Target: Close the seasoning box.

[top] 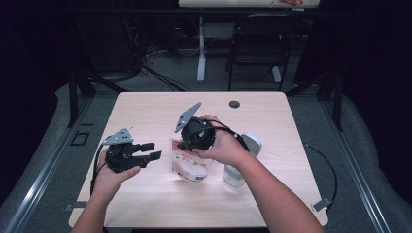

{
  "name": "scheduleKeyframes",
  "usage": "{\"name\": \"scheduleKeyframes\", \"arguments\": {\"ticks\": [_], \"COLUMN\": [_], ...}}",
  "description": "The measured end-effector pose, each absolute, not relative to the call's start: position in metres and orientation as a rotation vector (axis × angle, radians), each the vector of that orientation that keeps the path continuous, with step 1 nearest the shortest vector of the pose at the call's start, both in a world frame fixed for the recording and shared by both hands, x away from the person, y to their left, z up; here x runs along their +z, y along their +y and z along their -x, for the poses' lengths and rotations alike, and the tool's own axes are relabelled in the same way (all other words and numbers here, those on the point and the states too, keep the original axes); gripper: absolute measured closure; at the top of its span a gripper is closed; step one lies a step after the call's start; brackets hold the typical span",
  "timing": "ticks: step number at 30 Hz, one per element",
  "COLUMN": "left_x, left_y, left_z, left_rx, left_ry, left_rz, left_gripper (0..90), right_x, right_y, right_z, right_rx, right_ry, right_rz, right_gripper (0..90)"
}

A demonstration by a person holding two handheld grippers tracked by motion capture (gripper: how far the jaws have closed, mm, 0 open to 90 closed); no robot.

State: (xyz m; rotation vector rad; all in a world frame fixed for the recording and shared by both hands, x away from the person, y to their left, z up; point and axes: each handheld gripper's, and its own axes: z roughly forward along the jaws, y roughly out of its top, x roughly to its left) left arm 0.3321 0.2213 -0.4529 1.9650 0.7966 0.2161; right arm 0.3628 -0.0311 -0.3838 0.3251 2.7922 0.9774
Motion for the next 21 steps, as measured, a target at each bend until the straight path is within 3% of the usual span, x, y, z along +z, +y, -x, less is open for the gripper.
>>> {"name": "scheduleKeyframes", "arguments": {"ticks": [21], "left_x": [-0.466], "left_y": [0.192], "left_z": [-0.331], "left_rx": [0.105], "left_ry": [0.607], "left_rz": [-2.045], "left_gripper": [43.5], "right_x": [-0.369], "right_y": [-0.052], "right_z": [-0.356], "right_rx": [1.075], "right_ry": [2.769], "right_rz": [-0.313], "right_gripper": [90.0]}}
